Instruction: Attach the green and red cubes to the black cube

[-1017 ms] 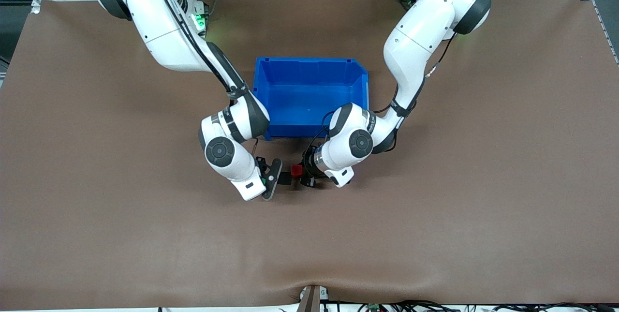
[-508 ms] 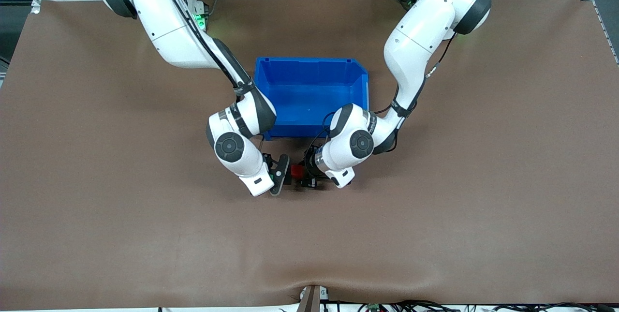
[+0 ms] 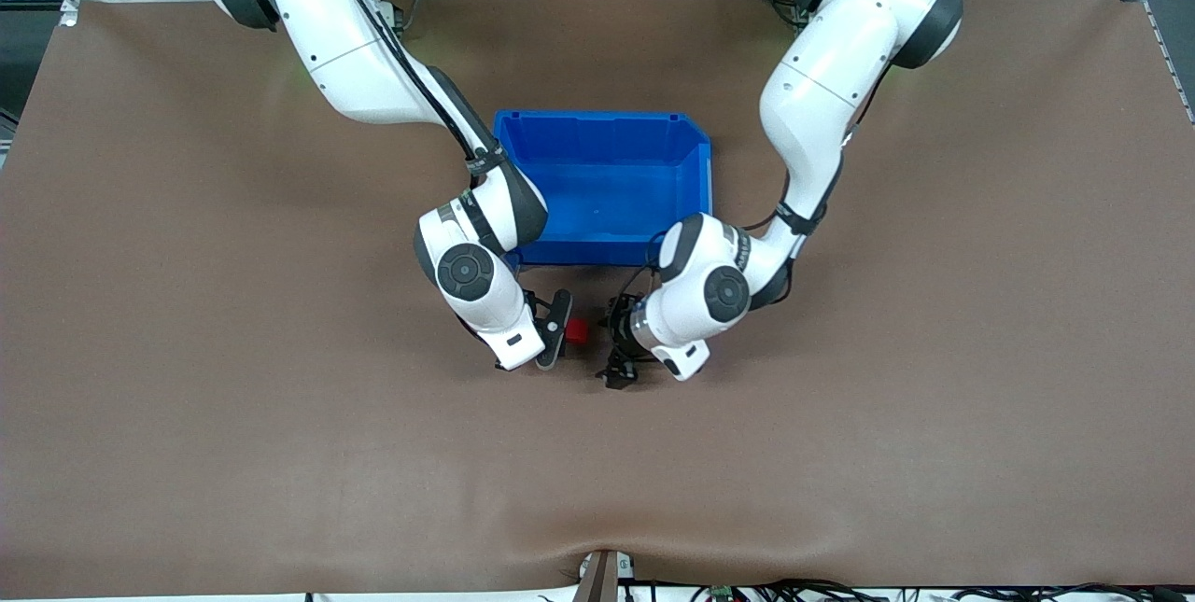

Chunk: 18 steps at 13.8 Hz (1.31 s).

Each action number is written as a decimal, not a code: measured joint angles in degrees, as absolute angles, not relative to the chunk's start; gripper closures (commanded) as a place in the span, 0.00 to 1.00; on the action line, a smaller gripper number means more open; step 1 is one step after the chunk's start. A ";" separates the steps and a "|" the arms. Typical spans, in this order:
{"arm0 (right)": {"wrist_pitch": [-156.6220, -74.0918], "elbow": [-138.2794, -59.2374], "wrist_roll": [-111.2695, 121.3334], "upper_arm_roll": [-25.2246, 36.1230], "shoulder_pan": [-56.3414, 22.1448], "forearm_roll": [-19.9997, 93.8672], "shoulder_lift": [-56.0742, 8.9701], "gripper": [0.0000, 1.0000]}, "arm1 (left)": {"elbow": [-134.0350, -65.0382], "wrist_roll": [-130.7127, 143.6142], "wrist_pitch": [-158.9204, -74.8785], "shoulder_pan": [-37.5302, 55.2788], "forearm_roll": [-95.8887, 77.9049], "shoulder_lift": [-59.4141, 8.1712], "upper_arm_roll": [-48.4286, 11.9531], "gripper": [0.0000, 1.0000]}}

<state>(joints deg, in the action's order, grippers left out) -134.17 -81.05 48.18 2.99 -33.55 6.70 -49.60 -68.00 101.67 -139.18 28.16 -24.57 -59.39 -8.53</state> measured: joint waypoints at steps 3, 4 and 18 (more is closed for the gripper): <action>-134.29 -81.03 47.90 3.02 -34.27 6.68 -49.60 0.88 | -67.88 101.08 -137.40 26.10 -23.25 -58.16 -8.53 0.00; -134.34 -81.02 47.83 3.04 -34.48 6.68 -49.60 0.18 | -67.88 101.07 -137.29 25.66 -21.99 -57.87 -8.54 0.00; -132.64 -80.68 47.53 4.86 -34.37 6.52 -48.34 0.00 | -67.44 89.40 -125.59 17.44 -5.78 -49.02 -8.49 0.00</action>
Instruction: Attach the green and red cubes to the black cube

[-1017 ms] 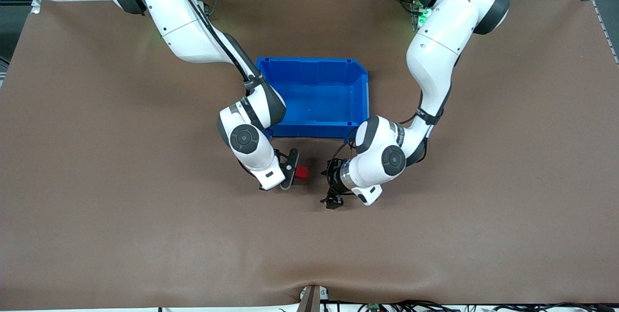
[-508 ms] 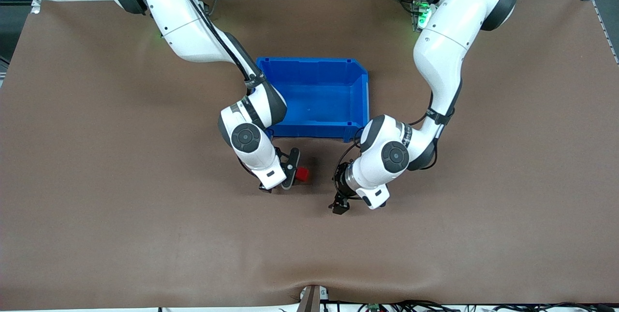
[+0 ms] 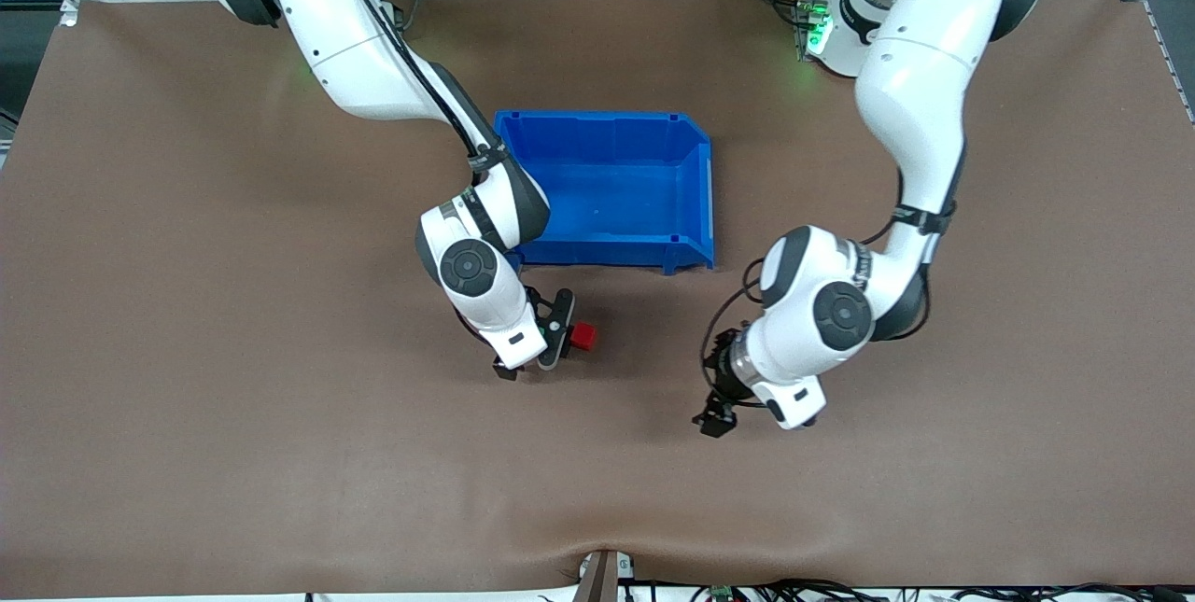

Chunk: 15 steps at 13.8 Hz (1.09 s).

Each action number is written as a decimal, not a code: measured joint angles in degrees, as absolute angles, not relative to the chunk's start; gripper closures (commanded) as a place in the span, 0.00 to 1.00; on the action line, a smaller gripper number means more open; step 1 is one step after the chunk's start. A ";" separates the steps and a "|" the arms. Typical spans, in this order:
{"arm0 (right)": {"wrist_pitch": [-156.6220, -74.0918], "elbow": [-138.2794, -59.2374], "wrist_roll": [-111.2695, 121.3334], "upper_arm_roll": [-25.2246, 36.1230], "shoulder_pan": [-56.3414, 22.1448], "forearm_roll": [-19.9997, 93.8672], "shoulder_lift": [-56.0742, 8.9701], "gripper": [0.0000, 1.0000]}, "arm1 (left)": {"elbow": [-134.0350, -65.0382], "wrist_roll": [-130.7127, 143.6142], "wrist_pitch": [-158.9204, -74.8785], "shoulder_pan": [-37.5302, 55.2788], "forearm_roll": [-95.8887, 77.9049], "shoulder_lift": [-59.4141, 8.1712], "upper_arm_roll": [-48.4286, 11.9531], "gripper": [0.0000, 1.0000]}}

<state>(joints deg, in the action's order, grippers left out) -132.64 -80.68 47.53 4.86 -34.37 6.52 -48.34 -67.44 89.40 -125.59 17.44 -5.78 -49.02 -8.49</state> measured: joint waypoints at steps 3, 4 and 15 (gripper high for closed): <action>-126.85 -80.43 45.18 6.90 -34.10 6.52 -45.07 0.00 | -67.12 76.36 -118.92 15.15 -3.49 -44.36 -8.19 0.00; -124.93 -80.41 43.77 7.67 -34.04 6.52 -43.62 0.00 | -67.06 72.89 -116.60 13.91 -3.19 -42.29 -8.02 0.00; -107.47 -80.25 39.90 10.09 -16.58 7.44 -25.72 0.00 | -66.95 37.61 -96.75 1.43 6.78 -25.44 -7.85 0.00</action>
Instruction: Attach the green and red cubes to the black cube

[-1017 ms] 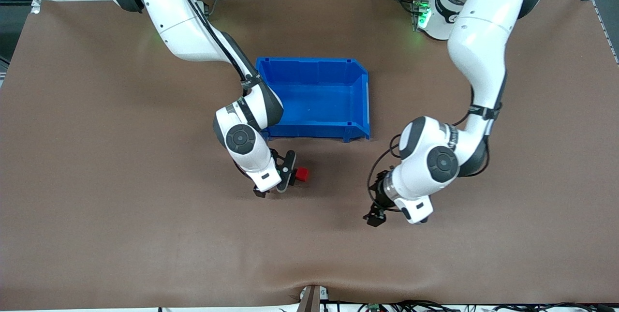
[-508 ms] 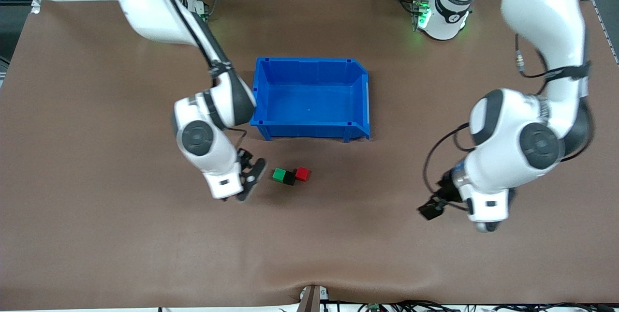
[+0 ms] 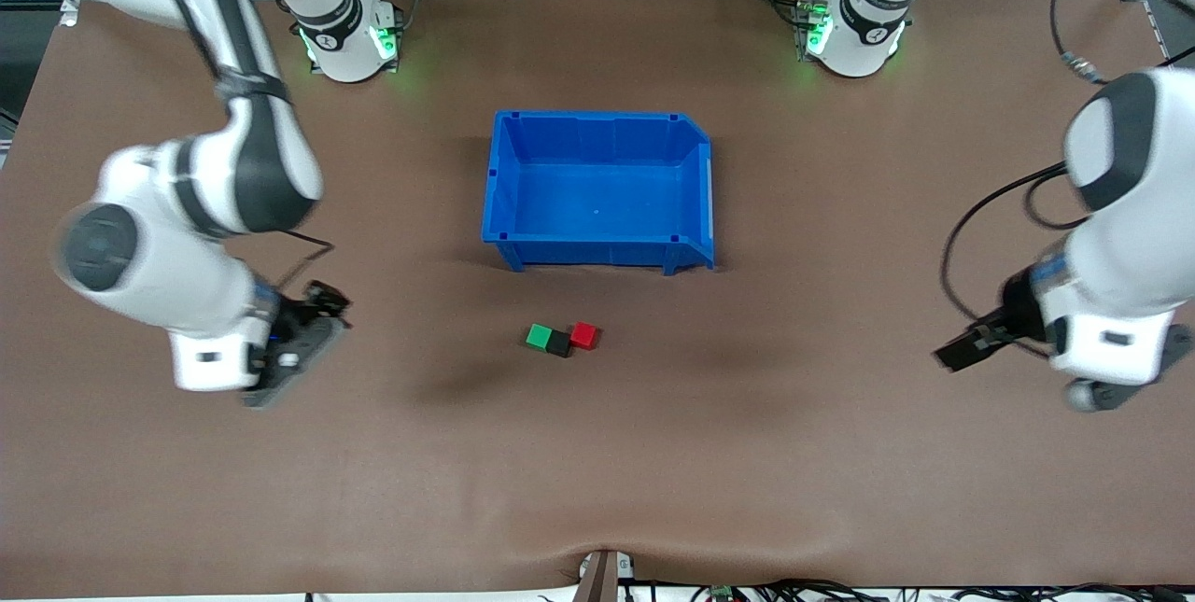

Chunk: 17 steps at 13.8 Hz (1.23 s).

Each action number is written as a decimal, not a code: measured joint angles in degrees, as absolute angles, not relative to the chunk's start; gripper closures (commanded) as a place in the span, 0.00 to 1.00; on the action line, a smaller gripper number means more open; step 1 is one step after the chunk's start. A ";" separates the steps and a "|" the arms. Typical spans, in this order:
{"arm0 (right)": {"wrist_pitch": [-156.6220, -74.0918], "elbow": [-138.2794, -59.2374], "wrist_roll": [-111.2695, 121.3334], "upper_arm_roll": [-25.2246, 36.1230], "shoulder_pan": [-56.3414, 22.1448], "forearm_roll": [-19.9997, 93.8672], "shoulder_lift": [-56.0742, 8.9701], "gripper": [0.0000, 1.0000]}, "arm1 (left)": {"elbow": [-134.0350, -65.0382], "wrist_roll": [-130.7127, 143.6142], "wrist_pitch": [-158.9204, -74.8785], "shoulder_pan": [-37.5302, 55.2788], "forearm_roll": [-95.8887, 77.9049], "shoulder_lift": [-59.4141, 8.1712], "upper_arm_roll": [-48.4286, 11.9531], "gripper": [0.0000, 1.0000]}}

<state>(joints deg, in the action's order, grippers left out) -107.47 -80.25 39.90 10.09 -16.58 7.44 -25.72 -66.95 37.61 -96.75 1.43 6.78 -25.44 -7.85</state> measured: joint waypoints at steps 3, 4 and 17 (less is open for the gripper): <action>-100.45 -80.32 39.78 10.16 -10.45 9.01 -21.29 0.00 | -66.93 31.39 -91.54 -0.17 9.27 -21.04 -7.85 0.00; -98.87 -80.38 39.31 10.19 -8.66 9.24 -19.99 0.00 | -66.93 29.20 -88.55 -0.51 9.68 -19.44 -7.84 0.00; -87.51 -89.61 4.43 7.99 -5.05 3.02 -2.41 0.00 | -93.18 7.49 -93.82 -10.74 0.48 0.22 -10.44 0.00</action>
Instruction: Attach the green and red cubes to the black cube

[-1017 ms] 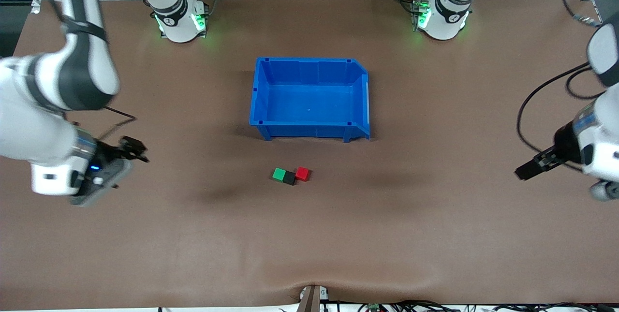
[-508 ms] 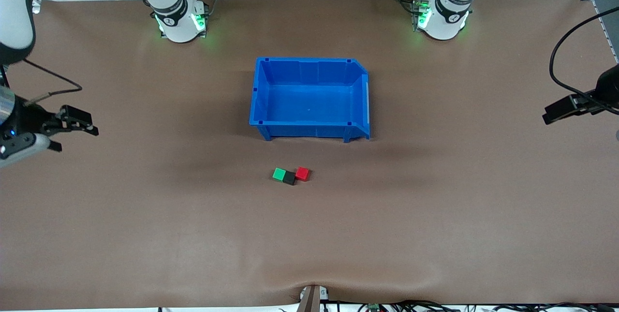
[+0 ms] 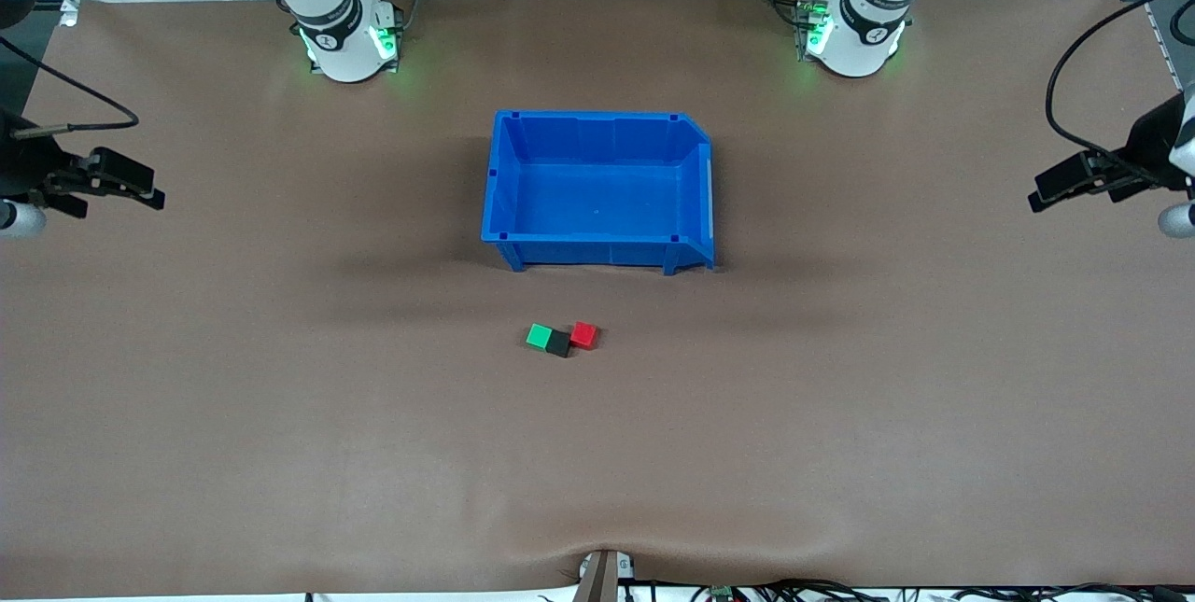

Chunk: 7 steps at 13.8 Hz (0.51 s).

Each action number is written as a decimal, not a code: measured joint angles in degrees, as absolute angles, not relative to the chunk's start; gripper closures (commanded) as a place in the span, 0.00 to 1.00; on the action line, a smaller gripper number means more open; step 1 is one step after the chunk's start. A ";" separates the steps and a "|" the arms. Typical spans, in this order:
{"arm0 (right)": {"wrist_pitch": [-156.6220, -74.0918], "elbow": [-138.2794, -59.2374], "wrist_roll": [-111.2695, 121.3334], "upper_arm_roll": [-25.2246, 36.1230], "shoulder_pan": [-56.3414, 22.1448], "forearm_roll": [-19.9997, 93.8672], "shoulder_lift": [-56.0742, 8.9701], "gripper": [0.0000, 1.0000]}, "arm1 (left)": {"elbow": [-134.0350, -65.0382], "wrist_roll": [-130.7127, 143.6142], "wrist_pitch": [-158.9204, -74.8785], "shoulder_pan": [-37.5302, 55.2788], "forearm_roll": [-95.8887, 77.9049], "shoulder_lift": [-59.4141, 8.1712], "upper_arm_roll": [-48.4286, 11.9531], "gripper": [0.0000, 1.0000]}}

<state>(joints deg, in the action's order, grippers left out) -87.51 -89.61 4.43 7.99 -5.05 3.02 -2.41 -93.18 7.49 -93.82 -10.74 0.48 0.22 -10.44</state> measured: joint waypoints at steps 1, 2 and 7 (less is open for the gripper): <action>-85.79 -89.58 1.95 7.05 -4.49 2.87 -1.92 0.00 | -94.32 7.49 -94.47 -10.94 0.48 1.22 -10.40 0.00; -84.40 -89.52 0.05 6.07 -3.77 2.77 -1.49 0.00 | -94.64 7.49 -94.66 -10.98 0.48 1.64 -10.40 0.00; -83.21 -89.15 -1.58 5.15 -2.30 1.28 -0.18 0.00 | -93.47 7.49 -95.81 -10.94 0.48 1.03 -10.57 0.00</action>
